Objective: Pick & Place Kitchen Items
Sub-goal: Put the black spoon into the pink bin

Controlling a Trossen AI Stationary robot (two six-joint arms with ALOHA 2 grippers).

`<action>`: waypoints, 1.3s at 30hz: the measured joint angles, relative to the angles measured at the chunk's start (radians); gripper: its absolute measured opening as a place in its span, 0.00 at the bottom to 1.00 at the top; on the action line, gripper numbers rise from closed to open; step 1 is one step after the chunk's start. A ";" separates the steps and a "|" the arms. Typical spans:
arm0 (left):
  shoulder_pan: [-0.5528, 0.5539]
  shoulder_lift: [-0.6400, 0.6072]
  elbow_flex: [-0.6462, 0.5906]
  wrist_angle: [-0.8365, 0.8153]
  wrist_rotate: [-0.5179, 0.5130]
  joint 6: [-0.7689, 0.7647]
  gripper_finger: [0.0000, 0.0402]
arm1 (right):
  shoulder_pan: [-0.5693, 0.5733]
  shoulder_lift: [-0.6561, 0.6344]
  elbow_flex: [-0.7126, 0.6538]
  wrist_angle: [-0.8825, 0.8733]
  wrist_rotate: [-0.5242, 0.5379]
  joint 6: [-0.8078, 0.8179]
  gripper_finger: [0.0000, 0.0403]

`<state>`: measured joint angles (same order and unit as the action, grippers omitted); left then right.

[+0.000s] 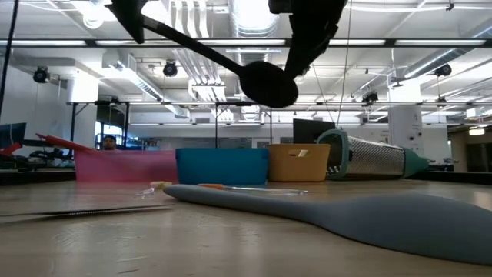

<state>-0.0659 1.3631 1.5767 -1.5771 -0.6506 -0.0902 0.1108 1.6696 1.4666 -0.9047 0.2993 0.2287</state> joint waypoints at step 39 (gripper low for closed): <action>0.610 -0.438 -0.554 0.044 -0.110 0.358 0.02 | -0.014 0.000 -0.003 0.049 0.000 0.027 0.55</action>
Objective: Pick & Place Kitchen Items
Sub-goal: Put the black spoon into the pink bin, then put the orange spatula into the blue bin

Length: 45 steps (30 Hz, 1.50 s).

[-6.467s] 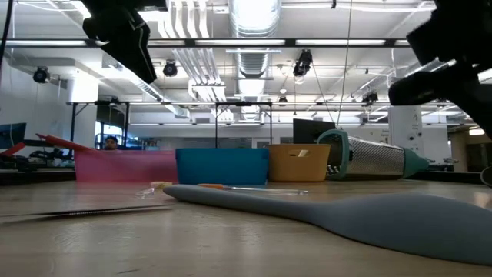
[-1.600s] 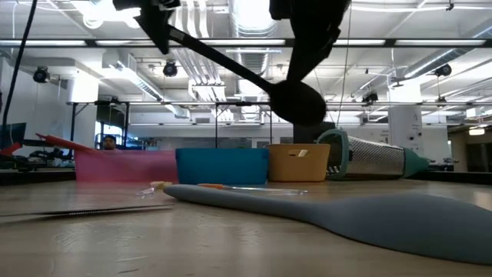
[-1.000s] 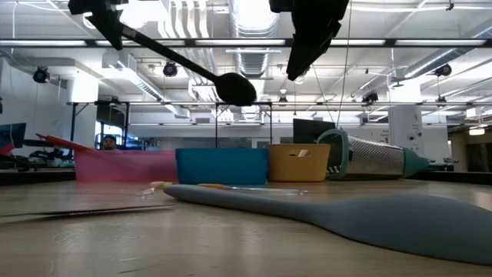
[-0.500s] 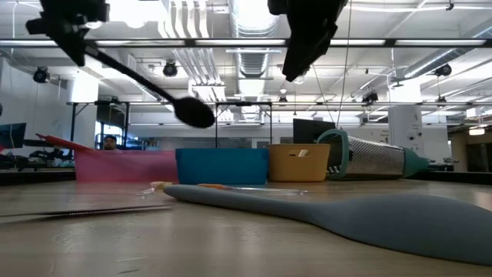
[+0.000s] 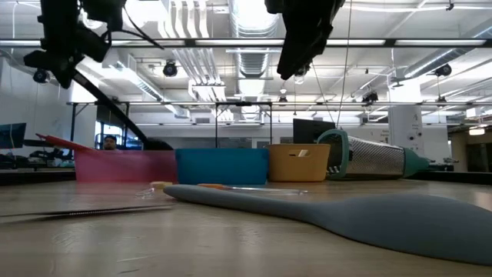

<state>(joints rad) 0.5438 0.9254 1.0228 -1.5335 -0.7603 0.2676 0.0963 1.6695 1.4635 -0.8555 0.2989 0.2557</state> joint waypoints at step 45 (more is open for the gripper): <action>0.048 0.006 -0.238 0.238 0.038 0.273 0.45 | -0.001 0.000 -0.007 0.000 -0.012 -0.001 0.58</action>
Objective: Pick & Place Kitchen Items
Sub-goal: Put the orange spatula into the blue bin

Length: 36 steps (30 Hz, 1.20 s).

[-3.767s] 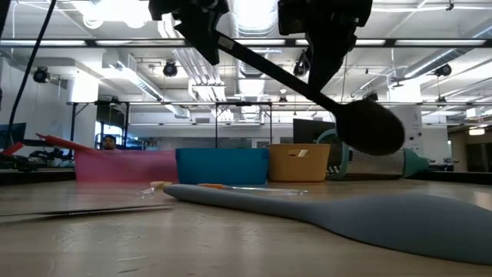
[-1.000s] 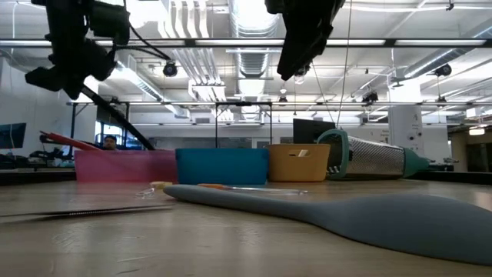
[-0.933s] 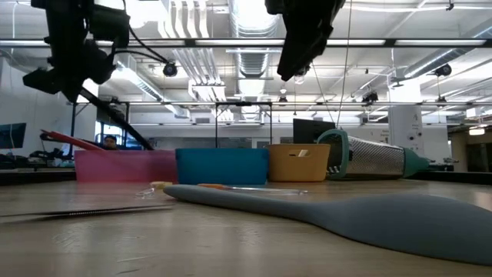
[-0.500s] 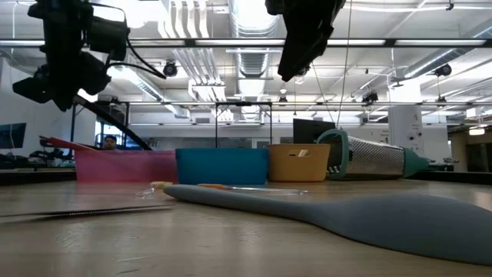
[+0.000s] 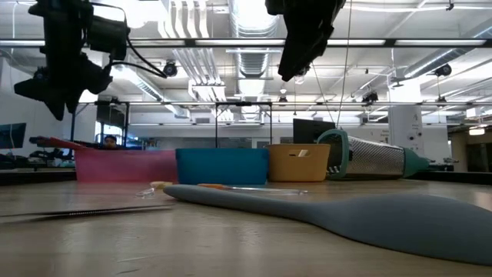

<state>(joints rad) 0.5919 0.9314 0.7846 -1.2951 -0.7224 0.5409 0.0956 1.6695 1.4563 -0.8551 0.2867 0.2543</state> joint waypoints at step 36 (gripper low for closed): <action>-0.158 0.011 0.241 0.111 0.914 -0.505 0.47 | 0.000 0.000 0.000 0.000 -0.002 0.031 0.57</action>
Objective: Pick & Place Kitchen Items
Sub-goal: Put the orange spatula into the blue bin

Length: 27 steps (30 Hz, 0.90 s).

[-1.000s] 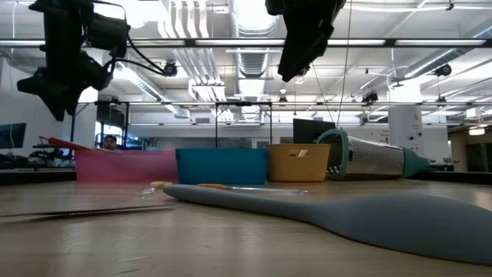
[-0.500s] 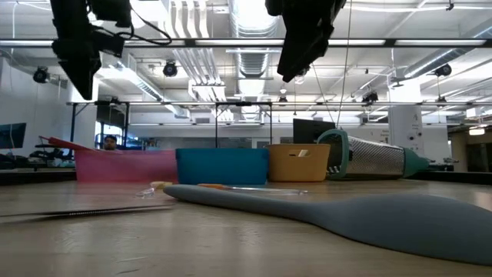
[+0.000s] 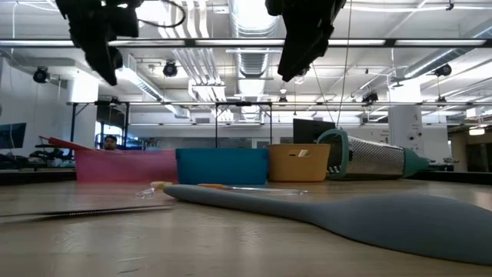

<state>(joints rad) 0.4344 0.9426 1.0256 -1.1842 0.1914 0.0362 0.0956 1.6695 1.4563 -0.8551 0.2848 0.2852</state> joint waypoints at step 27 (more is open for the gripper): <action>-0.432 0.032 0.003 0.070 -0.415 -0.225 0.47 | 0.020 0.209 0.046 0.247 -0.241 -0.339 0.62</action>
<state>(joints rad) 0.0027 0.9745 1.0286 -1.1146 -0.2239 -0.1889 0.1154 1.8787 1.5022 -0.6082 0.0439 -0.0540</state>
